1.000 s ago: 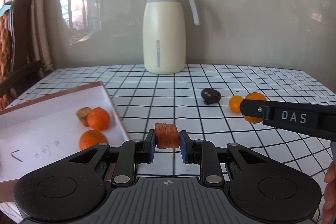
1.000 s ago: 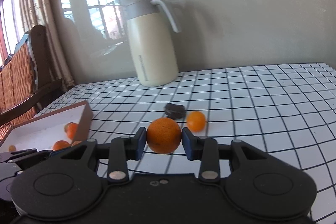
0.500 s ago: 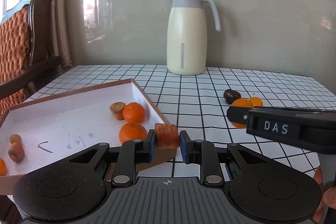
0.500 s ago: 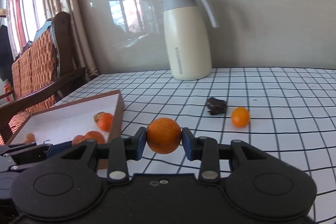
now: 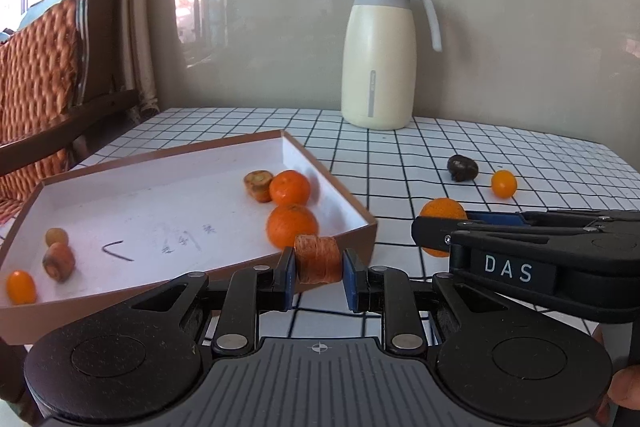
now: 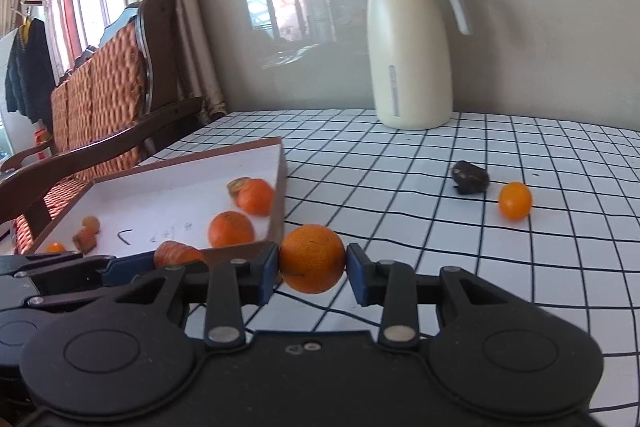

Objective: Organize fruits
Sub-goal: 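Carry the carrot chunk and orange over the white box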

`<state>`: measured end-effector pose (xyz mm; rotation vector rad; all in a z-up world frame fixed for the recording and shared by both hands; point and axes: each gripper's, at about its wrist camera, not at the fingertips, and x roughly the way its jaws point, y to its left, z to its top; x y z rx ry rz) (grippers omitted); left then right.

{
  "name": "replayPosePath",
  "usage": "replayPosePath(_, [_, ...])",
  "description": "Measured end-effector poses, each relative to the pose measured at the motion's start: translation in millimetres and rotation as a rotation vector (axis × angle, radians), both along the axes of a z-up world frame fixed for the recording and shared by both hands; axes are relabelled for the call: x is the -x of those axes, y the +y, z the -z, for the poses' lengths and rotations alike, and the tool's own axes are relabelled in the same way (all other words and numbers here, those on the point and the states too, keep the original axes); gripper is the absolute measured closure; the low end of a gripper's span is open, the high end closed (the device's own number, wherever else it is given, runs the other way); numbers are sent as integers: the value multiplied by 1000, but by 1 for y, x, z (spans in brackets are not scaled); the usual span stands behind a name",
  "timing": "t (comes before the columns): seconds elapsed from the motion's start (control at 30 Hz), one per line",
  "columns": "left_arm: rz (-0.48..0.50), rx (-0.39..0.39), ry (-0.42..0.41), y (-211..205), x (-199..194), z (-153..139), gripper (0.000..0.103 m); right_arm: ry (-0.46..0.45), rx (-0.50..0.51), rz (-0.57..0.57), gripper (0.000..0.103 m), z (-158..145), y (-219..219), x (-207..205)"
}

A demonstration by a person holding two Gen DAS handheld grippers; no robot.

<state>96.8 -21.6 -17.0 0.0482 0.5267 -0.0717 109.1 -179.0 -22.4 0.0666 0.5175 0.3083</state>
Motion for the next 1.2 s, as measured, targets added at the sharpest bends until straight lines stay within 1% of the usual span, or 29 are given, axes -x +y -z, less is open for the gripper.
replayPosePath(0.3, [-72, 16, -25, 30, 10, -7, 79, -30, -9, -51, 75, -6, 24, 0])
replayPosePath(0.57, [-150, 29, -55, 61, 13, -11, 79, -65, -12, -75, 75, -9, 42, -3])
replayPosePath(0.9, [-248, 43, -88, 96, 9, -14, 79, -98, -23, -80, 75, -13, 57, -10])
replayPosePath(1.2, [-327, 46, -95, 130, 0, -17, 79, -99, -48, -71, 75, -13, 64, -23])
